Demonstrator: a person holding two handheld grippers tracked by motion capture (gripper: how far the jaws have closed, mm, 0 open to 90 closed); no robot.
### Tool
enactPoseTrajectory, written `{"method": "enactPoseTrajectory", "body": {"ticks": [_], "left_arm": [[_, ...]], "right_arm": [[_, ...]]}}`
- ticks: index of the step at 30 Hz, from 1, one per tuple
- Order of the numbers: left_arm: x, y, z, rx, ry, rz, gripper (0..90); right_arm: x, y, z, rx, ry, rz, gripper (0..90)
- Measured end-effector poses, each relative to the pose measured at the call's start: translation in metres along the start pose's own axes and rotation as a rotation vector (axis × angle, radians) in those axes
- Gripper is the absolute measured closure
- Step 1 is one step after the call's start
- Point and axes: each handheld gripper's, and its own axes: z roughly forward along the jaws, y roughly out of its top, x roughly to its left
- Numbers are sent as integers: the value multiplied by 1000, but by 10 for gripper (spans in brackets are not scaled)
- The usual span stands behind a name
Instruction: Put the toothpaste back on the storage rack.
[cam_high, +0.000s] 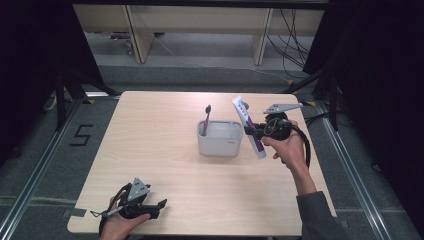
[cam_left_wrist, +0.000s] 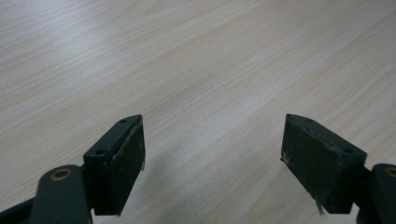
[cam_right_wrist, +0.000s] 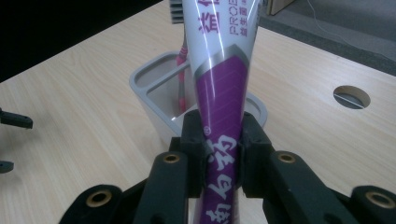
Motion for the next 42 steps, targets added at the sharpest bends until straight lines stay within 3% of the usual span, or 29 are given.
{"method": "enactPoseTrajectory", "body": {"ticks": [5,6,10,11,13,21,22,23,29,34,42], "left_arm": [[1,0,0,-5,-2,2,214],[0,0,0,-2,0,0,213],[0,0,0,-1,-1,0,214],[0,0,0,-2,-1,0,214],[0,0,0,-2,-1,0,214],[0,0,0,3,-2,0,214],[0,0,0,3,-3,0,214],[0,0,0,2,-4,3,214],[0,0,0,-2,2,1,214],[0,0,0,-1,2,3,214],[0,0,0,-3,-3,1,214]], "right_arm": [[3,7,6,-14,13,21,762],[2,8,6,-23,9,2,762],[6,15,11,-35,20,23,762],[6,16,12,-43,27,8,761],[8,19,15,-47,39,35,762],[12,29,24,-79,49,15,761],[15,31,24,-73,45,44,762],[13,32,25,-88,49,13,762],[17,38,32,-104,72,49,762],[15,41,39,-127,73,37,762],[17,48,46,-151,65,61,762]]}}
